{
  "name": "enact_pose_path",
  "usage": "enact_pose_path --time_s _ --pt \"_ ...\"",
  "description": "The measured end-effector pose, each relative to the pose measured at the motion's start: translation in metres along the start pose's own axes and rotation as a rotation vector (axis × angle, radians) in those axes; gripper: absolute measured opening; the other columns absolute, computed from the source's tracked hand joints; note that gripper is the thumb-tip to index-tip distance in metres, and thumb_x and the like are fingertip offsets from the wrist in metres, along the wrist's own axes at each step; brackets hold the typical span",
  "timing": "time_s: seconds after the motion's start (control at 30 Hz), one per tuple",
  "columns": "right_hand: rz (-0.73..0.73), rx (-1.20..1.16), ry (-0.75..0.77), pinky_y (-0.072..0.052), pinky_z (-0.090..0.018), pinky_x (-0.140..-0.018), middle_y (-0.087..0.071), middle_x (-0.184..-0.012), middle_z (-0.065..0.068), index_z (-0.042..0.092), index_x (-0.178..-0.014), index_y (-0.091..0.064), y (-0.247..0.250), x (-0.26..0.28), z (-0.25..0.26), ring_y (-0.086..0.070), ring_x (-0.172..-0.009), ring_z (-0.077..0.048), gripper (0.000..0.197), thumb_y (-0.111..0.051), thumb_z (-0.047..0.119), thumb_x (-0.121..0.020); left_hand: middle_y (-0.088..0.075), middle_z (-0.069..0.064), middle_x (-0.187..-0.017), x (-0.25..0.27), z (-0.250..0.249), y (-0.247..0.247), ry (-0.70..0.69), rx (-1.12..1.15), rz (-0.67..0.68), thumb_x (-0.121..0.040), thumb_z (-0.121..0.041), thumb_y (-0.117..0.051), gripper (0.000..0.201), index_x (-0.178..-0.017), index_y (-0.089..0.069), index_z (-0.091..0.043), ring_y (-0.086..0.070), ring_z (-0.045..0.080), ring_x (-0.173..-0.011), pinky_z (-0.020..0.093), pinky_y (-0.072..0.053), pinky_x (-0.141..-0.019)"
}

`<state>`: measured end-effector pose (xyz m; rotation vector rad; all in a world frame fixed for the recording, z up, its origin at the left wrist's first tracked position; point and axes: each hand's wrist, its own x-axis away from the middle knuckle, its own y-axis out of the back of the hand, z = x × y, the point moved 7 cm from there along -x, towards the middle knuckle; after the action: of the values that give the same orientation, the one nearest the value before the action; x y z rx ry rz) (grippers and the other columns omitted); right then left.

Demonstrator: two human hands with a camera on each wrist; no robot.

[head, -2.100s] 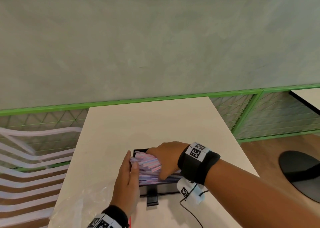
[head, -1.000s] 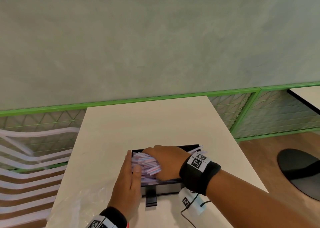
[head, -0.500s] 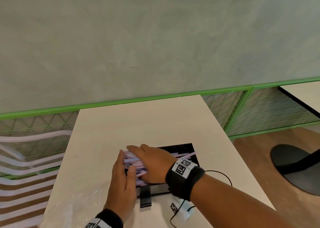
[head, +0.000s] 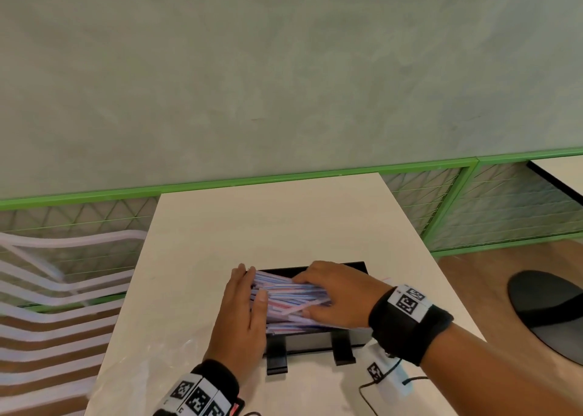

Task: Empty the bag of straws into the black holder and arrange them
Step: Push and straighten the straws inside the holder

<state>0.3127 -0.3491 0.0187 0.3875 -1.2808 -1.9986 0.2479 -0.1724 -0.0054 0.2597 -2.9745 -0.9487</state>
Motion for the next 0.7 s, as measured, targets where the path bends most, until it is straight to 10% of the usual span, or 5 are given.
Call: enact_pose_path --time_s 0.27,0.43,0.7 --pt "-0.022 -0.019 0.002 -0.046 -0.028 -0.097 -0.057 -0.124 0.0 0.026 -0.142 -0.052 -0.01 -0.003 -0.002 -0.056 -0.111 -0.017 0.056 -0.065 0.048 -0.093 -0.028 -0.001 -0.151 -0.003 -0.003 -0.004 -0.117 -0.136 -0.034 -0.099 -0.049 -0.027 0.053 -0.141 -0.04 -0.019 -0.011 0.002 -0.147 0.029 -0.025 -0.118" --pt "-0.098 -0.068 0.047 -0.048 -0.03 -0.089 -0.056 -0.116 -0.001 0.022 -0.134 -0.059 -0.008 -0.017 0.012 -0.057 -0.099 -0.018 0.043 -0.066 0.038 -0.095 -0.028 -0.001 -0.151 -0.004 -0.004 -0.002 -0.131 -0.218 -0.059 -0.096 -0.055 -0.023 0.06 -0.14 -0.043 -0.019 -0.014 0.018 -0.151 0.047 -0.034 -0.117" --pt "-0.203 -0.11 0.034 -0.047 -0.026 -0.091 -0.063 -0.109 0.004 0.026 -0.124 -0.067 0.03 0.009 -0.009 -0.056 -0.101 -0.011 0.036 -0.068 0.03 -0.089 -0.039 0.004 -0.154 -0.006 -0.027 0.0 -0.327 -0.484 0.049 -0.093 -0.056 -0.04 0.057 -0.139 -0.052 -0.024 -0.014 0.024 -0.152 0.05 -0.019 -0.122"
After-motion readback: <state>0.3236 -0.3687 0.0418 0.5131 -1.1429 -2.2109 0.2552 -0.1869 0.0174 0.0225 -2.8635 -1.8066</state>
